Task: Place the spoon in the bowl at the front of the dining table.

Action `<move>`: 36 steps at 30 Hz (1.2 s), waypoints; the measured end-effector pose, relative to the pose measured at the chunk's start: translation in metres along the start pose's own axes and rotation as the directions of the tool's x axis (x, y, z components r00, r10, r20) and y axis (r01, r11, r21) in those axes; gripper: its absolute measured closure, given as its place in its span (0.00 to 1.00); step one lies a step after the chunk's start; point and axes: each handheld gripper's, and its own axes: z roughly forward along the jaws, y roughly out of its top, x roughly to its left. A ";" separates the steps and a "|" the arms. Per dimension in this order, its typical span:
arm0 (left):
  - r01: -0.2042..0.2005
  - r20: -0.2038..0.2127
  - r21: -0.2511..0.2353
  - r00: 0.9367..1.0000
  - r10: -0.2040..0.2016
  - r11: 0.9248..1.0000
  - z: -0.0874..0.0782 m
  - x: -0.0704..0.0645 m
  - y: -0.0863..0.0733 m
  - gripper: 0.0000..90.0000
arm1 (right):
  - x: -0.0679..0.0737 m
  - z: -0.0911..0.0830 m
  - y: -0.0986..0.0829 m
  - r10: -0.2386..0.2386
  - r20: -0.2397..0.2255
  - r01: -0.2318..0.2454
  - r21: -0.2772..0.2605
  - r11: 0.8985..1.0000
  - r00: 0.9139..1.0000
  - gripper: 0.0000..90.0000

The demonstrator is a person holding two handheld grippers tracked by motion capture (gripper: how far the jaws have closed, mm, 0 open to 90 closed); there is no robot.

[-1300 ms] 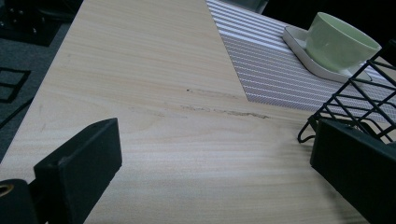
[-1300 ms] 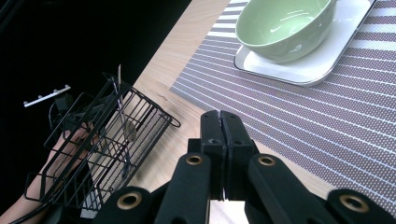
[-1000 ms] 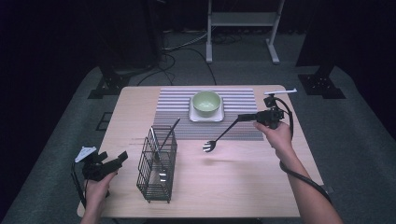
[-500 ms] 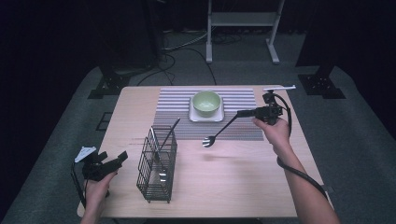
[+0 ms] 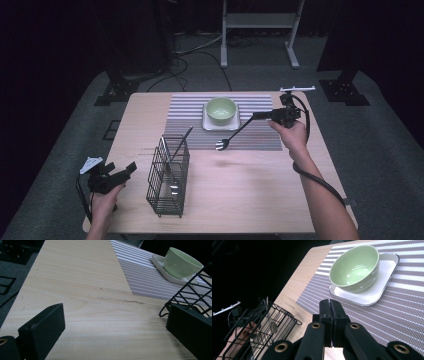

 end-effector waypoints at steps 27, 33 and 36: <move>0.005 0.000 -0.002 1.000 -0.005 1.000 0.000 0.001 0.000 0.01 | -0.002 0.008 0.019 0.032 0.026 -0.030 -0.050 0.998 0.999 0.99; 0.007 0.001 -0.002 1.000 -0.007 1.000 0.001 0.001 0.000 0.01 | -0.002 0.010 0.024 0.035 0.035 -0.032 -0.060 0.998 0.999 0.99; 0.007 0.003 -0.002 1.000 -0.007 1.000 0.002 0.000 0.000 0.01 | -0.002 0.011 0.026 0.037 0.036 -0.035 -0.069 0.997 0.999 0.99</move>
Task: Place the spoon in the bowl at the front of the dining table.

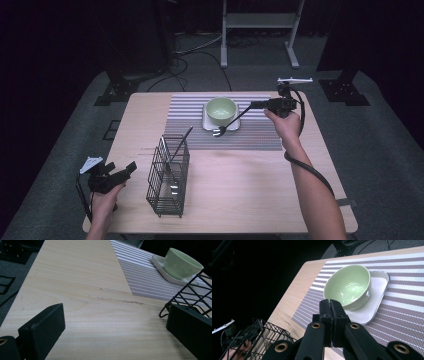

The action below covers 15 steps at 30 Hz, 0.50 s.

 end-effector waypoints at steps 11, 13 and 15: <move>0.004 0.001 0.002 1.000 -0.004 1.000 0.001 0.001 0.000 0.01 | 0.001 0.002 0.012 0.002 0.020 -0.001 -0.012 1.000 1.000 0.99; 0.006 0.000 0.002 1.000 -0.006 1.000 0.001 0.001 0.000 0.01 | 0.002 0.003 0.013 0.000 0.020 0.000 -0.014 1.000 1.000 0.99; 0.007 0.000 0.003 1.000 -0.007 1.000 0.001 0.001 0.000 0.01 | 0.002 0.003 0.015 0.001 0.017 0.000 -0.023 1.000 1.000 0.99</move>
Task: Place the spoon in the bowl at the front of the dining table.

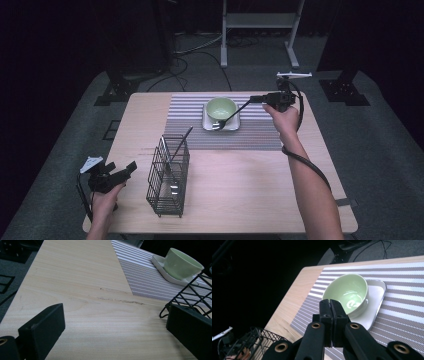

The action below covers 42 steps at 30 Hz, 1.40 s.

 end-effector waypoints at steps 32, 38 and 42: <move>0.001 0.004 0.004 1.000 -0.001 1.000 0.005 0.001 0.002 0.01 | -0.012 0.016 0.035 0.019 0.099 -0.015 -0.038 0.999 0.995 0.99; 0.005 0.002 -0.001 1.000 -0.005 1.000 0.004 0.002 0.002 0.01 | -0.014 0.020 0.039 0.031 0.116 -0.026 -0.050 0.998 0.993 0.99; 0.012 -0.001 -0.004 1.000 -0.012 1.000 0.003 0.004 0.002 0.01 | -0.016 0.025 0.041 0.036 0.128 -0.029 -0.053 0.998 0.991 0.99</move>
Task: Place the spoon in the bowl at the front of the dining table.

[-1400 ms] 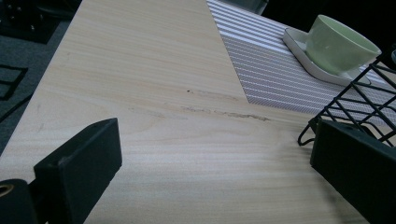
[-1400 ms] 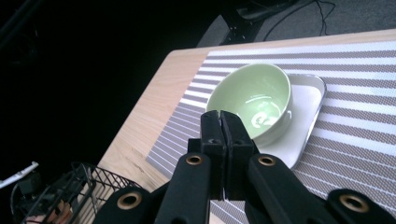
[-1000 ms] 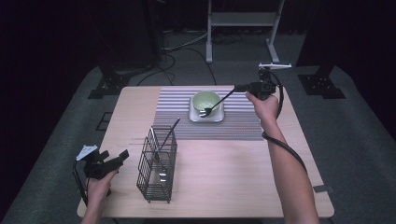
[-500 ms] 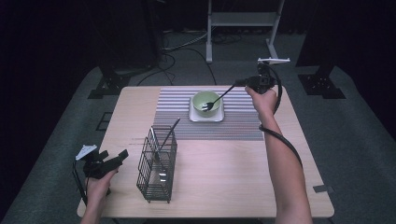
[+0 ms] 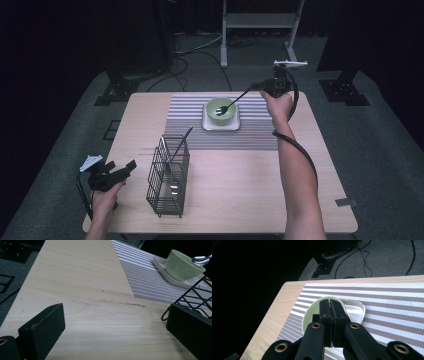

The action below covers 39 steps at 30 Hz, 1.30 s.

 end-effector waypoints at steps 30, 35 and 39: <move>0.002 -0.004 -0.002 1.000 -0.002 1.000 -0.002 0.002 -0.001 0.01 | -0.019 0.034 -0.020 0.035 0.051 -0.036 0.023 0.999 0.998 0.99; -0.001 -0.003 -0.002 1.000 0.001 1.000 -0.003 0.002 -0.001 0.01 | -0.023 0.037 -0.024 0.044 0.057 -0.046 0.024 0.999 0.997 0.99; 0.002 -0.004 -0.002 1.000 -0.002 1.000 -0.003 0.002 -0.001 0.01 | -0.026 0.037 -0.026 0.056 0.058 -0.057 0.019 0.998 0.997 0.98</move>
